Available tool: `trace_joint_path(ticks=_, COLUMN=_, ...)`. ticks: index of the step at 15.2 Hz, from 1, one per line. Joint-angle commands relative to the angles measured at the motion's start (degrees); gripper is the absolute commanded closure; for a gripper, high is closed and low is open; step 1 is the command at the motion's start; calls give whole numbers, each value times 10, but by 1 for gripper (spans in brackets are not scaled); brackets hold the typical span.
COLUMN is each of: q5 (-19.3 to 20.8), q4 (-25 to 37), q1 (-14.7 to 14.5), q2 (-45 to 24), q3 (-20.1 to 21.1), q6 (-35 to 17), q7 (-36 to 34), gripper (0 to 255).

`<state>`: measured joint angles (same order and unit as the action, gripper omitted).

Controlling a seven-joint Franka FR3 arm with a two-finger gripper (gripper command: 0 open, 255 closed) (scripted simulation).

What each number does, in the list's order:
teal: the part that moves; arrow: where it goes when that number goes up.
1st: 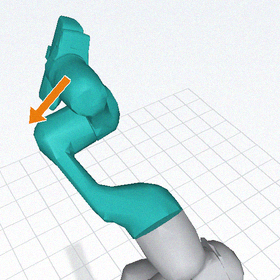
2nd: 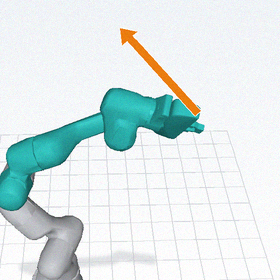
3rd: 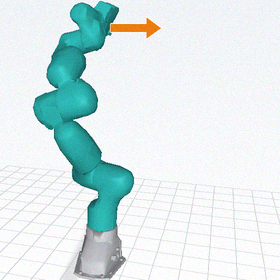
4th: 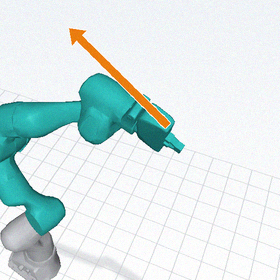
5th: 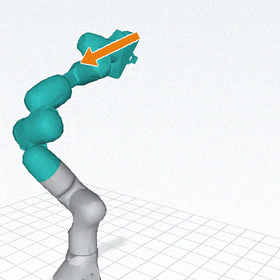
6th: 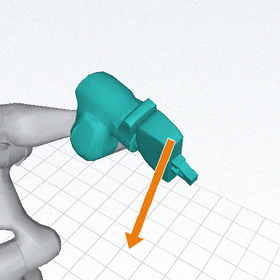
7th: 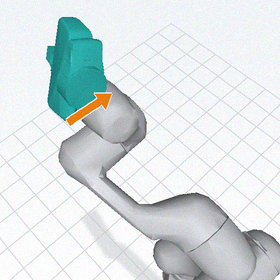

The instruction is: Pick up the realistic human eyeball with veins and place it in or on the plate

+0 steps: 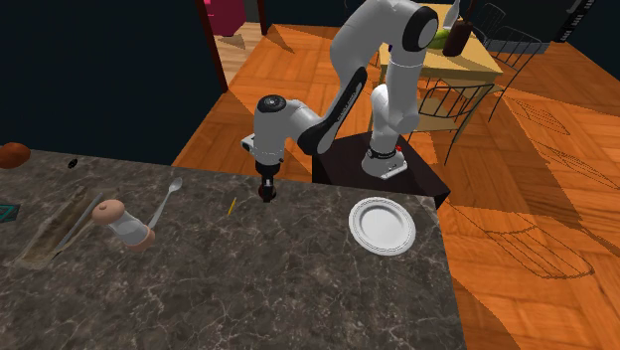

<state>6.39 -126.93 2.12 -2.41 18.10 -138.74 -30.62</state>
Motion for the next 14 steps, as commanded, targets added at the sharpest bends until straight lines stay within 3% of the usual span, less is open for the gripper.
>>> trace_joint_path(ticks=1, q5=0, q4=0, q1=0, q2=0, q3=0, q6=0, q7=0, gripper=0)
trace_joint_path(ticks=2, q5=0, q4=0, q1=0, q2=0, q3=0, q6=0, q7=0, gripper=0)
trace_joint_path(ticks=3, q5=0, q4=0, q1=0, q2=0, q3=0, q6=0, q7=0, gripper=255)
trace_joint_path(ticks=14, q5=-6, q4=7, q1=0, q2=9, q3=0, q6=15, q7=5, gripper=255)
